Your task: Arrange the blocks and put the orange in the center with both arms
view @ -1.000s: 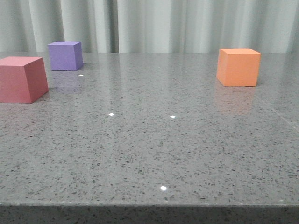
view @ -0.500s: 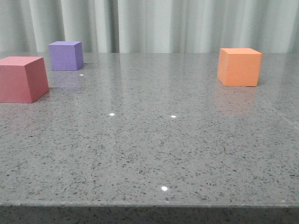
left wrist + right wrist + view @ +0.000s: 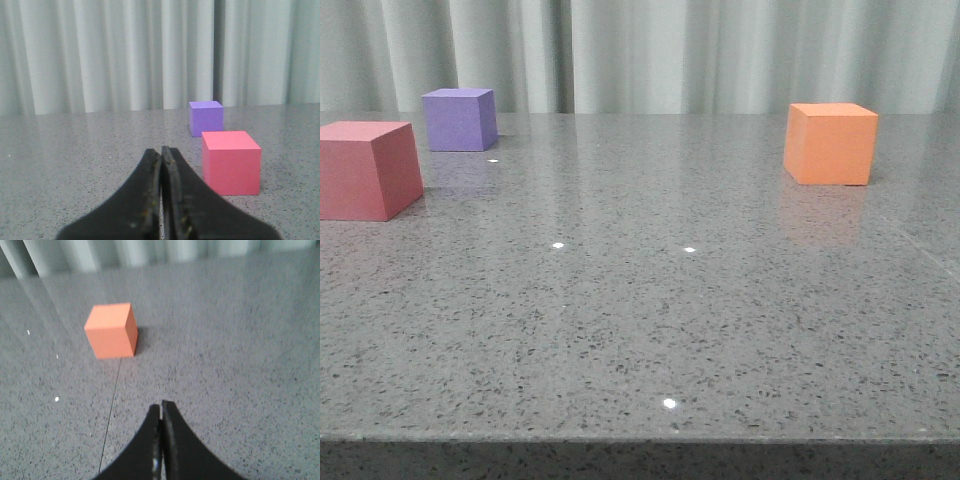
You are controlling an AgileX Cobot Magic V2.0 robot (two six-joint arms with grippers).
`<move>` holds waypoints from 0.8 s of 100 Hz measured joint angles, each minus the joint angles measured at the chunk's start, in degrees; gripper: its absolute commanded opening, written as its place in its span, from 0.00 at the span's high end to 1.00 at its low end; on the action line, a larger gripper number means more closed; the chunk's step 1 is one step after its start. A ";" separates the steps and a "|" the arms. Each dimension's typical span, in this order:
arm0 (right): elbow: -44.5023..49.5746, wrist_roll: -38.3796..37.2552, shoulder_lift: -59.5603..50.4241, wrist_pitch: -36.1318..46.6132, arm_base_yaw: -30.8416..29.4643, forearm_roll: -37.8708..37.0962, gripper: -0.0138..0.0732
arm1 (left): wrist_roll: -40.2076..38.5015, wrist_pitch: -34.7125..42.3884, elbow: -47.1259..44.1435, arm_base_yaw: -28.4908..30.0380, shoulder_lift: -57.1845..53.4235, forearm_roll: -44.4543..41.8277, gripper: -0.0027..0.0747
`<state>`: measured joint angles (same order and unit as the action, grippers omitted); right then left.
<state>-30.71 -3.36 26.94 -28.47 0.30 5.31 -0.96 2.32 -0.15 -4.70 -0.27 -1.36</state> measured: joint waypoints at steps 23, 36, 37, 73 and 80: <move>-11.97 0.00 15.63 -7.75 0.00 2.01 0.92 | 0.00 0.00 0.00 0.00 0.00 0.00 0.99; -14.12 0.00 20.65 -8.23 0.00 3.99 0.88 | 0.00 0.00 0.00 0.00 0.00 0.00 0.99; -14.12 0.00 20.86 -8.23 0.00 3.95 0.88 | 0.00 0.00 0.00 0.00 0.00 0.00 0.99; -14.43 0.33 24.50 -9.45 0.00 4.43 0.11 | 0.00 0.00 0.00 0.00 0.00 0.00 0.99; -14.43 0.32 24.50 -9.45 0.00 4.45 0.11 | 0.00 0.00 0.00 0.00 0.00 0.00 0.99</move>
<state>-45.14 -3.04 51.44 -37.92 0.30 9.75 -0.96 2.32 -0.15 -4.70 -0.27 -1.36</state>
